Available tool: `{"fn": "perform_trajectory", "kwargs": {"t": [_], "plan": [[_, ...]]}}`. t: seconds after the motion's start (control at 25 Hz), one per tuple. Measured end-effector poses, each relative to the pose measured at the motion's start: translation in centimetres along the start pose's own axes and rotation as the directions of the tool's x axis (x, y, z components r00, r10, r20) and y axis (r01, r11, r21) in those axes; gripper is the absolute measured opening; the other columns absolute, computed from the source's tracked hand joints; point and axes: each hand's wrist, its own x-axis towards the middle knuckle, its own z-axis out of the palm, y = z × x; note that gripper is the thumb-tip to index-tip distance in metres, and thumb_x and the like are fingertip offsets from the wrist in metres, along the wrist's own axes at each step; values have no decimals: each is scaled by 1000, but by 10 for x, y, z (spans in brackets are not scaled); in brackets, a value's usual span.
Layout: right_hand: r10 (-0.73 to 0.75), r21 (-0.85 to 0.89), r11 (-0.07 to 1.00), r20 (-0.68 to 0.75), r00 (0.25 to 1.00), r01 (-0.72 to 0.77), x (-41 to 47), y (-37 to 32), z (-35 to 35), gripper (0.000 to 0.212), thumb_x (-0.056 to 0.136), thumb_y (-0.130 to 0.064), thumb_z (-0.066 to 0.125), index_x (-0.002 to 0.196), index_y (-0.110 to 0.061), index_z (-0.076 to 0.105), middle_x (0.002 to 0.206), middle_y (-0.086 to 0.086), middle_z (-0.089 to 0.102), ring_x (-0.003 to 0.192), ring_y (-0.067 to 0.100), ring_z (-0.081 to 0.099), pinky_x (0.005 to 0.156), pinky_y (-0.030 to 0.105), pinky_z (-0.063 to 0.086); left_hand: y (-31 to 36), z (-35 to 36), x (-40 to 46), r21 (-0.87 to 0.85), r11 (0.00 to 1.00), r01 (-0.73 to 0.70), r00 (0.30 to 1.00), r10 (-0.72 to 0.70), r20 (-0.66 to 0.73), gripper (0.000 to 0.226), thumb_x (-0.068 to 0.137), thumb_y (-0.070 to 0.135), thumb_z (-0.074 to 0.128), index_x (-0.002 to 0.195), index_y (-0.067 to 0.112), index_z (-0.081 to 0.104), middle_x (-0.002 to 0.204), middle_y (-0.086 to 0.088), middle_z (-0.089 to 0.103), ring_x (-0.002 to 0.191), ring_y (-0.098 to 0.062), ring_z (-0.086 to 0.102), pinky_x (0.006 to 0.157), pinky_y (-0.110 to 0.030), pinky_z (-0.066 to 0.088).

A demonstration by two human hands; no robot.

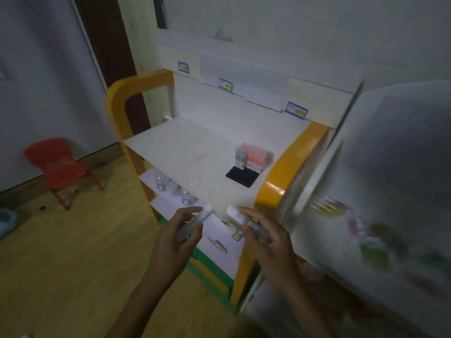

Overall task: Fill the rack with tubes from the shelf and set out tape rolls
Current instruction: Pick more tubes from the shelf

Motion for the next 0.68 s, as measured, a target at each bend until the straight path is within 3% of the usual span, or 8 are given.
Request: {"fn": "perform_trajectory", "kwargs": {"t": [0.16,0.24,0.36,0.44,0.56,0.68], "plan": [[170,-30,984,-123,978,-174,28,9,79,16,91,-25,65,105,-31,61,94,-14,64,84,10,62,64,39,55,-42,-63,40,-6,1000,14,999,-13,34,14,89,21,66,103,21,65,75,5,62,57,-14,58,49,-33,47],[185,-45,979,-219,958,-200,41,14,103,14,88,-23,68,97,-31,61,89,-13,64,83,10,62,63,36,56,-61,-80,61,12,1000,-11,999,11,52,11,87,19,70,95,20,63,72,5,60,60,-21,56,49,-34,47],[165,-72,976,-381,910,-207,65,23,123,14,83,-22,73,94,-26,66,96,-12,65,89,9,63,66,27,57,-84,-93,98,-20,995,-93,990,95,100,10,84,24,73,91,20,66,86,3,62,75,-17,60,58,-28,53],[193,-41,972,-418,887,-231,81,34,126,16,83,-20,74,95,-26,66,101,-10,63,93,8,62,70,21,56,-93,-91,123,-91,989,-113,983,125,136,13,85,24,72,95,17,69,98,-2,63,88,-14,63,66,-26,56],[250,-10,960,-423,871,-281,104,52,124,22,86,-22,69,107,-27,61,106,-15,64,97,9,63,76,25,57,-105,-74,161,-153,984,-91,974,120,191,20,86,25,68,103,15,66,105,2,65,94,-10,63,72,-28,58],[270,35,952,-558,785,-303,128,71,122,37,83,-15,73,109,-30,51,101,-20,60,91,3,64,71,19,55,-116,-52,197,-170,983,-75,955,120,272,39,82,13,72,115,20,52,101,9,63,93,-12,65,71,-25,58]]}}
